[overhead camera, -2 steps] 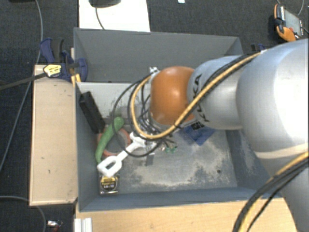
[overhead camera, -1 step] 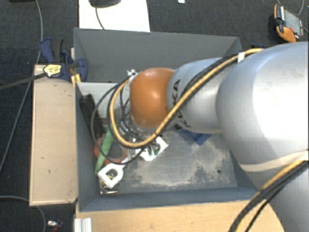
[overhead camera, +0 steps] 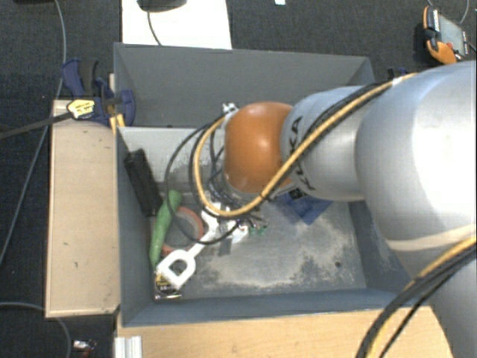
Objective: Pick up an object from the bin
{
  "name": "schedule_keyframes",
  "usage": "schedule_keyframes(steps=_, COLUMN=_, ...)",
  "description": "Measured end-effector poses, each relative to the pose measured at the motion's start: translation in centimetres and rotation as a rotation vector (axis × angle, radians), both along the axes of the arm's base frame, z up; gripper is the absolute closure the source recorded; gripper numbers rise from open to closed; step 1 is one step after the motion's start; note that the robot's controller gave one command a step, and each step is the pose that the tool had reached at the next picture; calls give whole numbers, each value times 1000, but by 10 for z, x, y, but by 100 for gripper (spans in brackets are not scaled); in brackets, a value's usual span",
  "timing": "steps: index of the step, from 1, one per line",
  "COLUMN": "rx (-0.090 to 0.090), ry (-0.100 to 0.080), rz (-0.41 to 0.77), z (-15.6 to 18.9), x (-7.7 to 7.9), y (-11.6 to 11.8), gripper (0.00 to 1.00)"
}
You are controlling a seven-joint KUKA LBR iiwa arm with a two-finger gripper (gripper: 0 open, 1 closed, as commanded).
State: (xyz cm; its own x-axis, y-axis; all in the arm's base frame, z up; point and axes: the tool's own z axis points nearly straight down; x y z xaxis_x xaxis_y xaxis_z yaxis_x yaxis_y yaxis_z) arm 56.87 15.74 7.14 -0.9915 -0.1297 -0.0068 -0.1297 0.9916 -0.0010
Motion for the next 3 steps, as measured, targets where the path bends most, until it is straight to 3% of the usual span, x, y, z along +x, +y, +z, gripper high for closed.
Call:
schedule_keyframes(steps=1, rx=2, ry=-13, rz=274, z=1, x=-57, y=36, gripper=0)
schedule_keyframes(steps=2, rx=2, ry=-2, rz=2, z=1, x=0, y=1, gripper=100)
schedule_keyframes(steps=3, rx=2, ry=-2, rz=2, z=1, x=0, y=1, gripper=100)
